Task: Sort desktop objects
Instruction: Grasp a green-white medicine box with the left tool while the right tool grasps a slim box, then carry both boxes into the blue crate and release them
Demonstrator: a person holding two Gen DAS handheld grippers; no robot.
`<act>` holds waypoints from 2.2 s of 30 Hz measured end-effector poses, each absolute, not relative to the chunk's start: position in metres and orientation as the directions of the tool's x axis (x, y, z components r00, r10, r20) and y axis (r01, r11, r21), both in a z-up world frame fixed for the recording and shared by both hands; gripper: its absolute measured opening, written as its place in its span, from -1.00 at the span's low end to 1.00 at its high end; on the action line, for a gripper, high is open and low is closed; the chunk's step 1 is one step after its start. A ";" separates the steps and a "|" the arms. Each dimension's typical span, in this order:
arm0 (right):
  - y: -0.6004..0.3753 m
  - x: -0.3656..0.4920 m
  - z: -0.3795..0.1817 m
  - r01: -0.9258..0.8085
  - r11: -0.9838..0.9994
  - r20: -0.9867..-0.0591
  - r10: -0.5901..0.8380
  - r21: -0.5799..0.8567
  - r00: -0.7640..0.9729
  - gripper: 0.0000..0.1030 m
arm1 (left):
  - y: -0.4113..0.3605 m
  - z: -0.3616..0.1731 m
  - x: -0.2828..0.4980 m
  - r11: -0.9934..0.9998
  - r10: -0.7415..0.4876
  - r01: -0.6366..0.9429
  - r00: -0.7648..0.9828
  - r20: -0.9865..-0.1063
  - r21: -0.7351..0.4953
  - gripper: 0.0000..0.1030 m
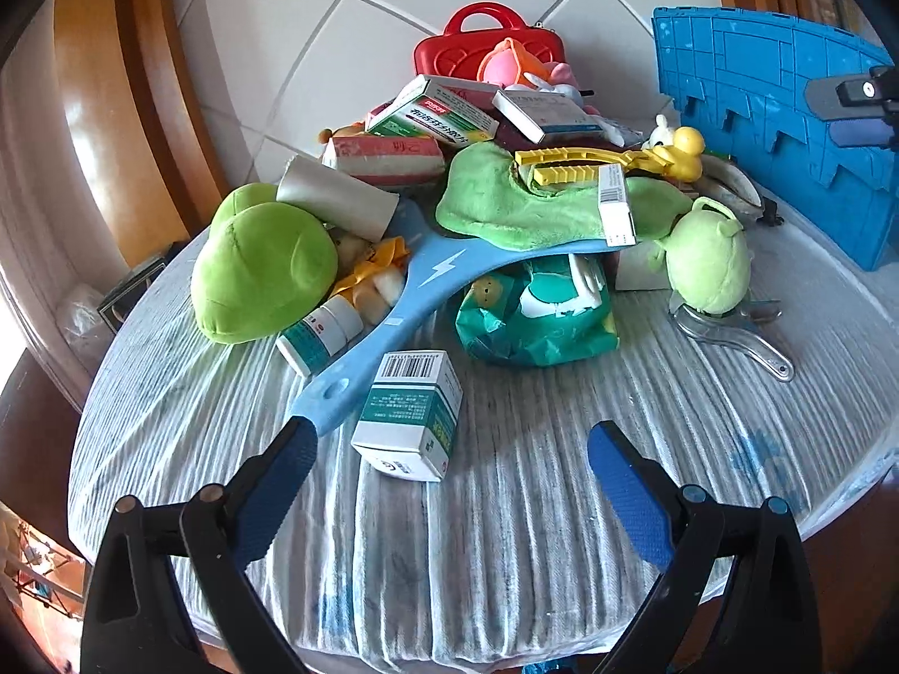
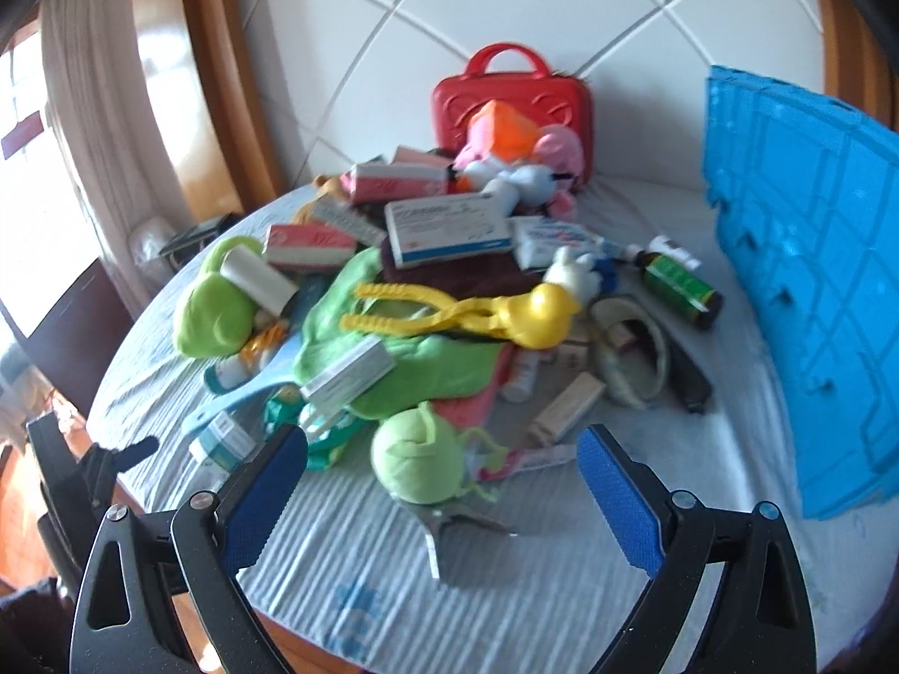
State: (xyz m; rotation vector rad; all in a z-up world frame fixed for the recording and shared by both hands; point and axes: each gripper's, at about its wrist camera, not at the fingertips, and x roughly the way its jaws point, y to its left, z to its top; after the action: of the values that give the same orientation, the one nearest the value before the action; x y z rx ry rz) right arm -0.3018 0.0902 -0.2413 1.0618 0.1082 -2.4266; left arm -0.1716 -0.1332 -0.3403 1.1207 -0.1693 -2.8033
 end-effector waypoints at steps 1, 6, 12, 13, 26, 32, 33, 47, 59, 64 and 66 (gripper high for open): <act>0.083 -0.303 -0.245 0.469 -0.876 -0.716 -0.401 0.116 -0.572 0.90 | -0.138 -0.342 -0.173 -0.990 -0.127 0.048 -0.720 -0.682 0.133 0.92; 0.057 -0.315 -0.255 0.466 -0.875 -0.730 -0.404 0.131 -0.552 0.90 | -0.159 -0.358 -0.189 -0.997 -0.032 -0.032 -0.683 -0.730 0.073 0.91; 0.030 -0.332 -0.264 0.456 -0.879 -0.741 -0.400 0.142 -0.539 0.85 | -0.160 -0.370 -0.200 -0.994 0.072 -0.109 -0.632 -0.772 -0.004 0.89; 0.026 -0.335 -0.266 0.456 -0.879 -0.744 -0.398 0.142 -0.536 0.84 | -0.159 -0.373 -0.201 -0.993 0.088 -0.118 -0.620 -0.780 -0.019 0.85; -0.007 -0.357 -0.294 0.438 -0.884 -0.795 -0.382 0.166 -0.471 0.17 | -0.172 -0.384 -0.234 -0.993 0.090 -0.116 -0.577 -0.811 -0.027 0.19; -0.024 -0.371 -0.308 0.397 -0.901 -0.814 -0.360 0.175 -0.456 -0.16 | -0.168 -0.385 -0.234 -0.993 0.081 -0.114 -0.574 -0.815 -0.019 0.19; -0.026 -0.375 -0.311 0.391 -0.904 -0.823 -0.352 0.175 -0.445 -0.24 | -0.168 -0.385 -0.233 -0.993 0.081 -0.113 -0.574 -0.815 -0.019 0.19; -0.008 -0.369 -0.309 0.377 -0.910 -0.823 -0.345 0.174 -0.452 -0.66 | -0.159 -0.380 -0.228 -0.991 0.103 -0.128 -0.585 -0.805 -0.034 -0.30; 0.036 -0.345 -0.235 0.359 -0.919 -0.725 -0.360 0.165 -0.587 -0.66 | -0.113 -0.281 -0.237 -0.973 0.113 -0.222 -0.715 -0.690 0.071 -0.30; 0.076 -0.323 -0.179 0.319 -0.934 -0.641 -0.343 0.158 -0.687 -0.66 | -0.085 -0.219 -0.247 -0.945 0.203 -0.315 -0.774 -0.600 0.087 -0.30; 0.097 -0.312 -0.151 0.290 -0.945 -0.592 -0.320 0.148 -0.740 -0.66 | -0.061 -0.189 -0.253 -0.924 0.254 -0.368 -0.794 -0.552 0.105 -0.30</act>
State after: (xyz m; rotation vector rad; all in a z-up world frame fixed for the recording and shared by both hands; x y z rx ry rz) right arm -0.3125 0.0969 -0.1512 0.9171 -0.0660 -2.6584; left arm -0.2529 -0.0611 -0.1885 0.9684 -0.3663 -3.3158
